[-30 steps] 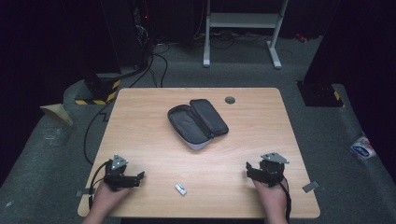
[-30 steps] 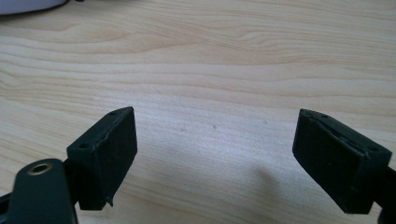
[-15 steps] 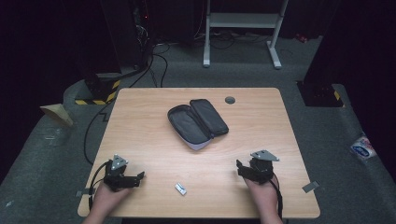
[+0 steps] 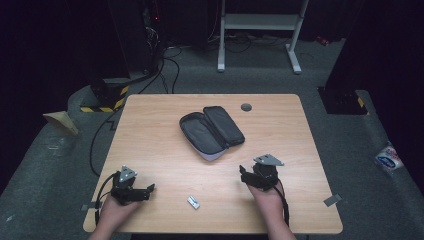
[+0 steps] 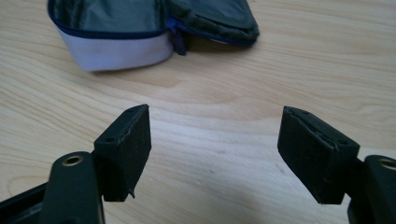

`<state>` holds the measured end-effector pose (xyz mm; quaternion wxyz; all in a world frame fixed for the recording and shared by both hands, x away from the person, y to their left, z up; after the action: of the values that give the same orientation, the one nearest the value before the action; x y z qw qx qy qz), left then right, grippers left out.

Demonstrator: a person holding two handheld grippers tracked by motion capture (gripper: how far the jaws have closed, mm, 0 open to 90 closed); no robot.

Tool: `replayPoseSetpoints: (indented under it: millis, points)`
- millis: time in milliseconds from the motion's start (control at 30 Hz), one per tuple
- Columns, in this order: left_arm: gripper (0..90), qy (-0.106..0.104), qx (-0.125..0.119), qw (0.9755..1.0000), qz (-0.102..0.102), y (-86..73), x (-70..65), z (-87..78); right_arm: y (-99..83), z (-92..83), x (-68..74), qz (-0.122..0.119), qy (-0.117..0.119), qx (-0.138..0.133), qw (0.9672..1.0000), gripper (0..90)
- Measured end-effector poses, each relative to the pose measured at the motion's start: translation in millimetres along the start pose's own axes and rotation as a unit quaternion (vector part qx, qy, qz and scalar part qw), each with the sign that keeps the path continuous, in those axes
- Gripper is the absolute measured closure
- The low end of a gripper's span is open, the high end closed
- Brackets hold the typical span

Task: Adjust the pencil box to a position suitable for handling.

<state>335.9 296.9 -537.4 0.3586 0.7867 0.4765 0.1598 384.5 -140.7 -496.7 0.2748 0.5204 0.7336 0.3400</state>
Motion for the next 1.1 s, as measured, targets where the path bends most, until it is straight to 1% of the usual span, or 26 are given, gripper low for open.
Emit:
replayPoseSetpoints:
  millis: [33, 100, 200, 233, 300, 333, 467, 500, 533, 600, 700, 733, 767, 833, 867, 900, 933, 1000, 1100]
  points:
    - [4.0, 0.0, 0.0, 1.0, 0.0, 0.1, 0.0, 0.1, 5.2, 1.9, 5.8, -0.006, 0.004, -0.004, 1.0, 27.3]
    - [4.0, 0.0, 0.0, 1.0, 0.001, 0.1, 0.1, 0.1, 9.0, 4.5, 10.2, -0.008, 0.007, -0.007, 0.9999, 27.9]
    - [4.1, 0.0, 0.0, 1.0, 0.0, 0.0, -0.2, 0.1, 15.4, 9.6, 17.2, -0.003, 0.013, -0.008, 0.9999, 29.0]
    - [4.1, -0.001, -0.001, 1.0, -0.002, 0.0, -0.5, 0.2, 18.4, 11.1, 19.1, -0.005, 0.014, -0.009, 0.9998, 29.6]
    - [4.1, -0.001, -0.001, 1.0, -0.002, 0.0, -0.5, 0.3, 21.6, 12.1, 21.1, -0.004, 0.015, -0.012, 0.9998, 30.2]
    - [4.1, -0.001, -0.001, 1.0, -0.003, 0.0, -0.5, 0.3, 29.4, 15.2, 25.1, -0.006, 0.016, -0.014, 0.9998, 30.7]
    - [4.2, 0.0, 0.0, 1.0, 0.001, 0.1, 0.0, 0.1, 41.7, 20.8, 32.5, -0.004, 0.018, -0.018, 0.9997, 31.0]
    - [4.2, 0.0, 0.001, 1.0, 0.002, 0.2, 0.1, 0.1, 41.7, 20.8, 32.5, -0.004, 0.018, -0.018, 0.9997, 31.0]
    - [4.1, 0.0, 0.001, 1.0, 0.004, 0.4, 0.4, 0.1, 48.5, 25.1, 37.2, -0.006, 0.018, -0.019, 0.9996, 31.2]
    - [4.1, -0.002, 0.002, 1.0, 0.0, 0.3, -0.1, 0.1, 50.4, 26.5, 38.6, -0.006, 0.017, -0.02, 0.9996, 31.2]
    - [4.2, -0.002, -0.001, 1.0, -0.002, 0.2, -0.6, 0.4, 58.9, 35.4, 45.2, 0.001, 0.017, -0.019, 0.9997, 31.2]
    - [4.2, -0.002, -0.001, 1.0, -0.002, 0.2, -0.6, 0.4, 58.9, 35.4, 45.2, 0.001, 0.017, -0.019, 0.9997, 31.2]
    - [4.2, -0.003, 0.0, 1.0, -0.001, 0.3, -0.4, 0.4, 62.1, 41.0, 48.8, -0.001, 0.015, -0.017, 0.9997, 30.9]
    - [4.2, -0.003, 0.0, 1.0, -0.001, 0.3, -0.4, 0.5, 62.6, 43.0, 50.5, 0.002, 0.014, -0.014, 0.9998, 30.7]
    - [4.2, -0.003, 0.0, 1.0, -0.001, 0.3, -0.4, 0.4, 63.9, 50.1, 52.8, 0.002, 0.014, -0.01, 0.9998, 30.6]
    - [4.2, -0.003, 0.0, 1.0, -0.001, 0.3, -0.4, 0.4, 63.9, 50.1, 52.8, 0.002, 0.014, -0.01, 0.9998, 30.6]
    - [4.2, -0.003, 0.0, 1.0, -0.001, 0.3, -0.5, 0.4, 64.1, 52.0, 53.4, 0.004, 0.013, -0.009, 0.9999, 30.4]
    - [4.2, -0.003, 0.0, 1.0, -0.001, 0.3, -0.4, 0.4, 62.6, 60.1, 54.6, 0.016, 0.009, -0.003, 0.9998, 29.5]
    - [4.2, -0.004, 0.0, 1.0, 0.0, 0.4, -0.3, 0.5, 60.3, 67.6, 56.0, 0.018, 0.008, 0.006, 0.9998, 28.8]
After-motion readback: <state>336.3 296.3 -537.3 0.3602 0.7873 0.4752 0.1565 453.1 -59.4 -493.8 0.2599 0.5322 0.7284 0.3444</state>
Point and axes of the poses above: each handheld gripper's, and its own axes: z roughly forward along the jaws, y roughly out of its top, x roughly to its left, the point moved 1 cm from there along z, roughly forward along the jaws, and after that the axes turned 8 degrees about -y, right-handed, at the moved point
